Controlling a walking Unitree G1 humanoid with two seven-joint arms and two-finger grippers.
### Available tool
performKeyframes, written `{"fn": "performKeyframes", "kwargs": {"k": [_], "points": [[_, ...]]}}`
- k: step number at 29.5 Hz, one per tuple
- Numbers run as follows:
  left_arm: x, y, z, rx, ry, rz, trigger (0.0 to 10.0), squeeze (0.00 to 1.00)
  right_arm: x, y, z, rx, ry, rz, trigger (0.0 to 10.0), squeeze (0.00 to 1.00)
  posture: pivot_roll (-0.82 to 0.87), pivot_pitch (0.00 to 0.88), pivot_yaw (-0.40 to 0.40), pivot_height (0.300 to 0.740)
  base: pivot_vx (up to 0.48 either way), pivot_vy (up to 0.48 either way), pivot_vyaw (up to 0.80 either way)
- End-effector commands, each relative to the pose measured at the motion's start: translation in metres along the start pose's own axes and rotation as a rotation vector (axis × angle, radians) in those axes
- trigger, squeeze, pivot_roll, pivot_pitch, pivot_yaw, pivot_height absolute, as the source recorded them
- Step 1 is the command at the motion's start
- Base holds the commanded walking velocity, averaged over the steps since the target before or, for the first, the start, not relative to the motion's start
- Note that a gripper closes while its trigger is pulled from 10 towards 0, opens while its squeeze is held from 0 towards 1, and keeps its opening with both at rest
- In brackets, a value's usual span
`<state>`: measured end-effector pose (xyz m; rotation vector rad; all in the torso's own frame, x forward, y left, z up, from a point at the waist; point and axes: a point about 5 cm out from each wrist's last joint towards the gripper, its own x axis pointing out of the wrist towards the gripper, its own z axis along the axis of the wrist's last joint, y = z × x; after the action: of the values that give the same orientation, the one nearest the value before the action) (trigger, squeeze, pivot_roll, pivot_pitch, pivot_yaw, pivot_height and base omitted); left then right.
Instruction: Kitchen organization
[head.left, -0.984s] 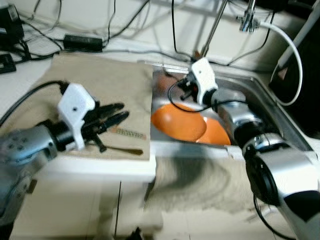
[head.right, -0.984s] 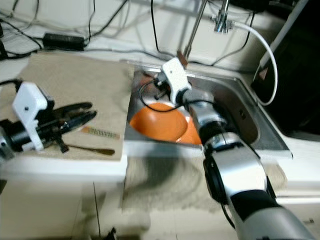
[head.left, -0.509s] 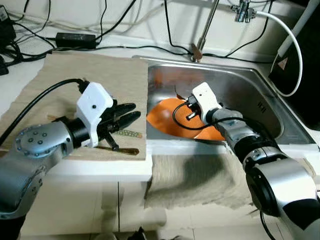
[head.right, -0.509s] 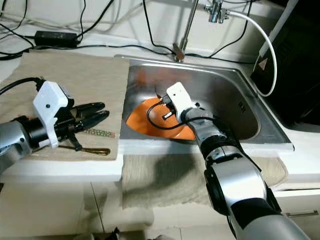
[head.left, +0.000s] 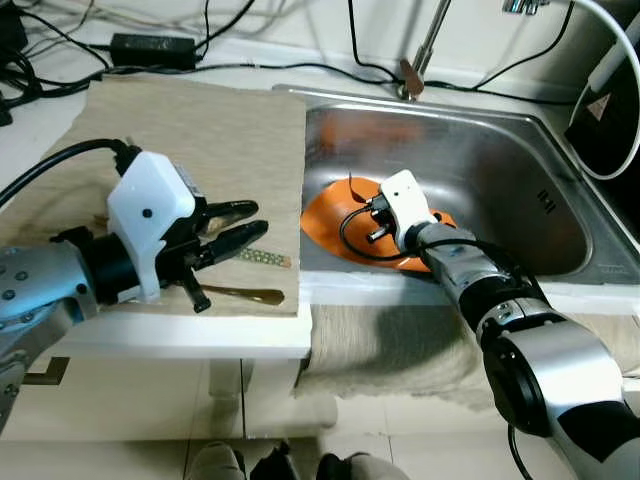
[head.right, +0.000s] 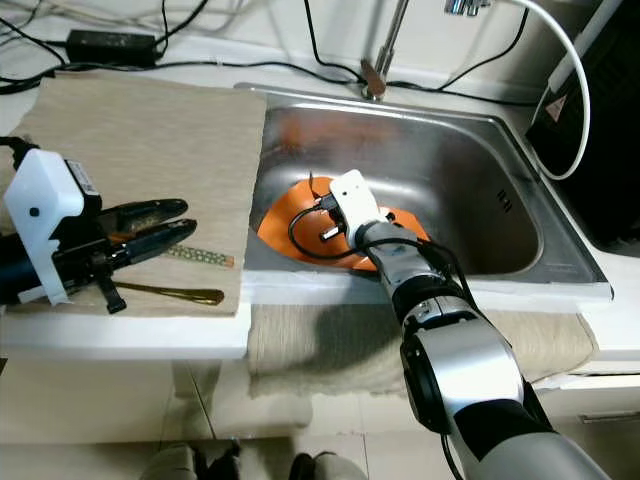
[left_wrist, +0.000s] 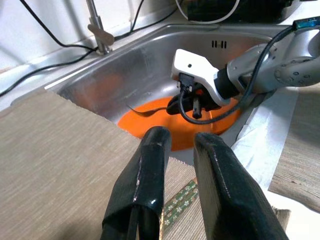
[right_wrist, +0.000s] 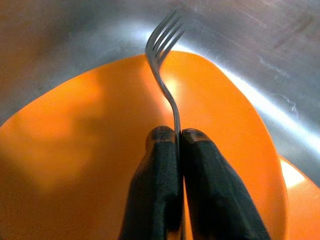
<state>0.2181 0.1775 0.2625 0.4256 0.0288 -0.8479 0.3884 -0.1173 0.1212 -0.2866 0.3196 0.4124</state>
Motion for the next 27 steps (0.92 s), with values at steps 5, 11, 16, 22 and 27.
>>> {"fn": "performKeyframes", "kwargs": {"k": [5,11,16,22,27], "points": [[-0.006,-0.011,0.003,-0.016,0.026,-0.076,10.0,0.00,-0.001,-0.001,-0.007,0.017,0.043,-0.010,10.0,1.00,0.18,0.173,-0.177,0.740,0.000,0.000,0.00],[-0.011,-0.011,-0.006,-0.022,0.085,-0.081,10.0,0.00,0.000,-0.002,0.001,-0.012,0.029,-0.009,10.0,0.78,0.17,0.144,-0.180,0.740,0.000,0.000,0.00],[-0.024,0.002,-0.019,-0.031,0.136,0.035,10.0,0.00,0.003,0.005,0.055,0.067,-0.209,0.091,10.0,0.00,0.14,0.091,-0.198,0.740,0.000,0.000,0.00],[-0.032,0.004,-0.029,-0.033,0.174,0.070,10.0,0.00,0.002,0.028,0.093,0.140,-0.384,0.303,10.0,0.80,0.12,0.047,-0.212,0.740,0.000,0.000,0.00],[-0.035,0.003,-0.033,-0.032,0.208,0.043,10.0,0.00,-0.001,0.059,0.107,0.079,-0.412,0.597,10.0,1.00,0.12,0.024,-0.223,0.740,0.000,0.000,0.00]]}}
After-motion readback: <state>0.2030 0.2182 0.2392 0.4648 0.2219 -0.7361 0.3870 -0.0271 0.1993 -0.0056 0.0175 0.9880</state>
